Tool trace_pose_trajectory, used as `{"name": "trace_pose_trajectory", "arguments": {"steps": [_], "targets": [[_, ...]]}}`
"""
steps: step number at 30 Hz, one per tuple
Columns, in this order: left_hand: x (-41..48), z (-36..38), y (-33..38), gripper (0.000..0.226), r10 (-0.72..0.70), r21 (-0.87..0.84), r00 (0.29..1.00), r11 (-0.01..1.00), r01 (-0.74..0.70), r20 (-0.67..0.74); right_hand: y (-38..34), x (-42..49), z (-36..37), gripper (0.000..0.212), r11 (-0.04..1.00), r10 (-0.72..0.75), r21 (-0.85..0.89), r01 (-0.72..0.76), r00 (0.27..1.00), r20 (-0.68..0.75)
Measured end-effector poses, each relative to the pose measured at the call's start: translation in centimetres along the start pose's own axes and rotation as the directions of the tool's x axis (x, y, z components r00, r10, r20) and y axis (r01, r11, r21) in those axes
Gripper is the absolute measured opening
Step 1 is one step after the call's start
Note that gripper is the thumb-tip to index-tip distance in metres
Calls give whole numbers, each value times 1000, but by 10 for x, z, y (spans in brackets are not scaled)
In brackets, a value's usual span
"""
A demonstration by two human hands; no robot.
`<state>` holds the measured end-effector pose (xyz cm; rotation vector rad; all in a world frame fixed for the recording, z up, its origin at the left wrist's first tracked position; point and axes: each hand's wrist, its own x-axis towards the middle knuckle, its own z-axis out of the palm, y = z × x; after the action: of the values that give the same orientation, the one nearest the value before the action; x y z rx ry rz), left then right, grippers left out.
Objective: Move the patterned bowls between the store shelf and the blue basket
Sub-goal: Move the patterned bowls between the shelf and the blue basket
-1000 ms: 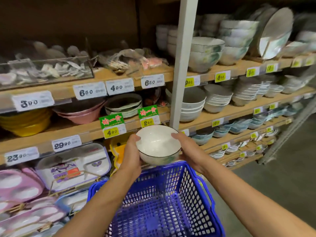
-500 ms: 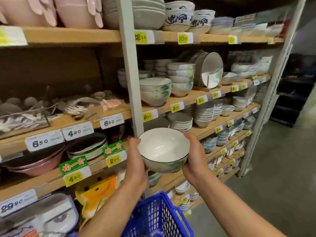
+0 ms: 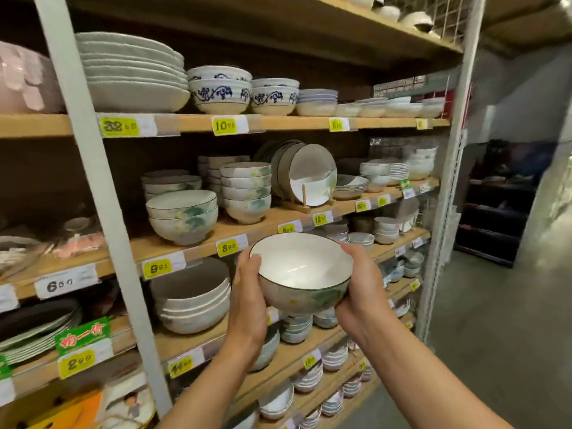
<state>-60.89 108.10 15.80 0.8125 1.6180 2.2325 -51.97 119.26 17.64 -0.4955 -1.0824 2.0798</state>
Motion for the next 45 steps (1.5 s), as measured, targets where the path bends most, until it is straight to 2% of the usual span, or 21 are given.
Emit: {"name": "trace_pose_trajectory", "arguments": {"steps": [4, 8, 12, 17, 21, 23, 26, 31, 35, 37, 40, 45], "targets": [[13, 46, 0, 45, 145, 119, 982, 984, -130, -122, -32, 22, -19, 31, 999, -24, -39, 26, 998, 56], [37, 70, 5, 63, 145, 106, 962, 987, -123, -233, -47, 45, -19, 40, 997, -50, -55, 55, 995, 82], [72, 74, 10, 59, 158, 135, 954, 983, -126, -255, -49, 74, -8, 48, 992, -67, -98, 81, 987, 145], [120, 65, 16, 68, 153, 113, 942, 986, -125, -297, -48, 118, 23, 56, 989, -99, -92, 118, 977, 188], [168, 52, 20, 78, 208, 186, 921, 971, -153, -329, -46, 161, 57, 51, 978, -140, -128, 165, 973, 185], [191, 45, 23, 78, 228, 230, 923, 960, -160, -310, -45, 182, 73, 53, 974, -138, -152, 167, 973, 185], [223, 34, 28, 69, 266, 253, 920, 948, -195, -288, -43, 218, 96, 54, 988, -96, -97, 121, 968, 230], [266, 20, 38, 64, 375, 323, 899, 900, -294, -226, -45, 265, 125, 32, 995, -79, -29, 92, 949, 305], [287, 12, 38, 68, 438, 385, 882, 855, -349, -173, -47, 286, 142, 35, 998, -62, 29, 56, 938, 340], [292, 11, 39, 60, 474, 364, 867, 843, -396, -153, -48, 296, 146, 25, 999, -38, 45, 23, 925, 378], [296, 13, 43, 51, 499, 300, 856, 844, -445, -136, -54, 304, 150, 23, 997, -31, 79, -4, 898, 438], [303, 12, 38, 53, 518, 275, 836, 843, -463, -180, -53, 320, 151, 22, 995, -41, 102, -11, 868, 495]]}}
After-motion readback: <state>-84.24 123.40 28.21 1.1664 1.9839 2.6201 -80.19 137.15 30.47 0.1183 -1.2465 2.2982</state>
